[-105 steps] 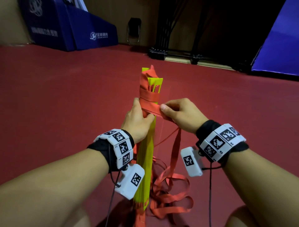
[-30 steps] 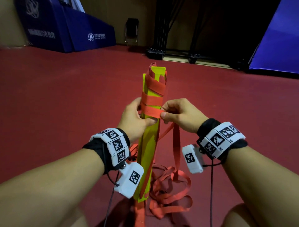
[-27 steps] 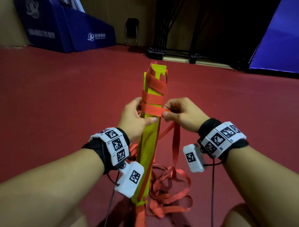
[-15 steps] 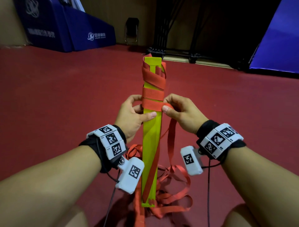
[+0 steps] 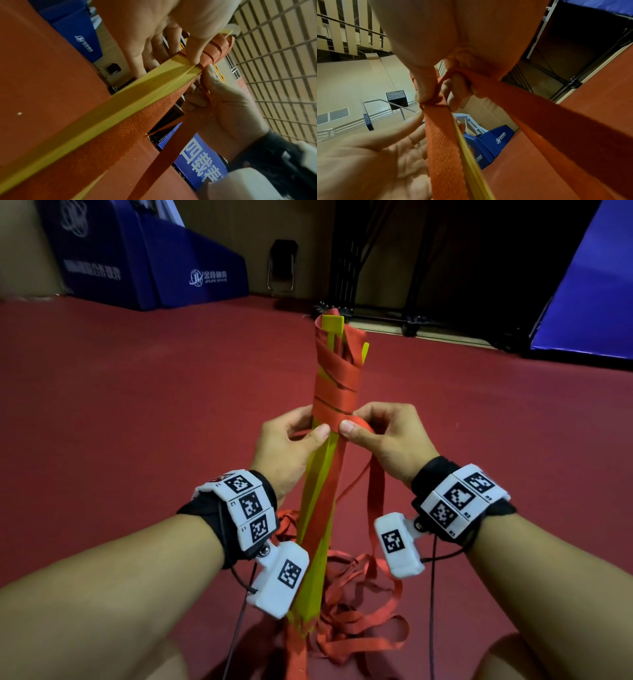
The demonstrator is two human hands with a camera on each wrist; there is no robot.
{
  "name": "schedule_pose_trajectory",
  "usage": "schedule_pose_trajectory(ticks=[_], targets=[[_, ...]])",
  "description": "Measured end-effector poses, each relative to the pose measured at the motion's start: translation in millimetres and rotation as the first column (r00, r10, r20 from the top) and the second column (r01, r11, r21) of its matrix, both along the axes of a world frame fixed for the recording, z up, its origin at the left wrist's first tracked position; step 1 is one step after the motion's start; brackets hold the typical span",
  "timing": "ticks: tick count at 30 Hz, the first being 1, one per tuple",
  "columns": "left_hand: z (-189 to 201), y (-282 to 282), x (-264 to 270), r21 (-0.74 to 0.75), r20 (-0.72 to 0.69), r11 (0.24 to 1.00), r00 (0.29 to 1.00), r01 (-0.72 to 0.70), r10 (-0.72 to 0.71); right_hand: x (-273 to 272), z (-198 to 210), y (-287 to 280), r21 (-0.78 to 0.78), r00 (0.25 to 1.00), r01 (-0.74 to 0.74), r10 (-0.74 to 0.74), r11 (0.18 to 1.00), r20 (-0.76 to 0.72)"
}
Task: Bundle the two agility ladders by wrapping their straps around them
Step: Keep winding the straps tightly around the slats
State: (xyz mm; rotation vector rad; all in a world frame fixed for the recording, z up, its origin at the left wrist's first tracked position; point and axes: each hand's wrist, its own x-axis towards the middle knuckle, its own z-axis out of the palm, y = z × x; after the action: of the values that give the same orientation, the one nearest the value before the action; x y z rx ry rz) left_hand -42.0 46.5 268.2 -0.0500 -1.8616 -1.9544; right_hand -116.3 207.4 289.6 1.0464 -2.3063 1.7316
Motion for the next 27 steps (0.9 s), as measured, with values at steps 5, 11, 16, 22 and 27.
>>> schedule_pose_trajectory(ticks=[5, 11, 16, 22, 27], targets=[[-1, 8, 1, -0.146, -0.016, 0.989, 1.000, -0.001, -0.002, 4, 0, -2, -0.032, 0.999, 0.044, -0.043, 0.999, 0.022], [-5, 11, -4, -0.140, -0.016, 0.990, 1.000, -0.007, 0.005, 3, 0, -4, 0.010, 1.000, 0.009, -0.009, 1.000, 0.025], [-4, 6, -3, -0.102, -0.030, 0.994, 0.999, 0.026, -0.029, -4, 0, -2, 0.097, 0.985, -0.150, 0.140, 0.984, 0.103], [-2, -6, -4, -0.061, -0.028, 0.998, 1.000, -0.001, -0.001, -4, 11, 12, 0.271, 0.951, -0.310, 0.290, 0.912, 0.112], [-3, -9, -5, 0.045, 0.008, 0.998, 0.999, 0.033, -0.033, -6, 11, 16, 0.313, 0.971, -0.234, 0.237, 0.921, 0.028]])
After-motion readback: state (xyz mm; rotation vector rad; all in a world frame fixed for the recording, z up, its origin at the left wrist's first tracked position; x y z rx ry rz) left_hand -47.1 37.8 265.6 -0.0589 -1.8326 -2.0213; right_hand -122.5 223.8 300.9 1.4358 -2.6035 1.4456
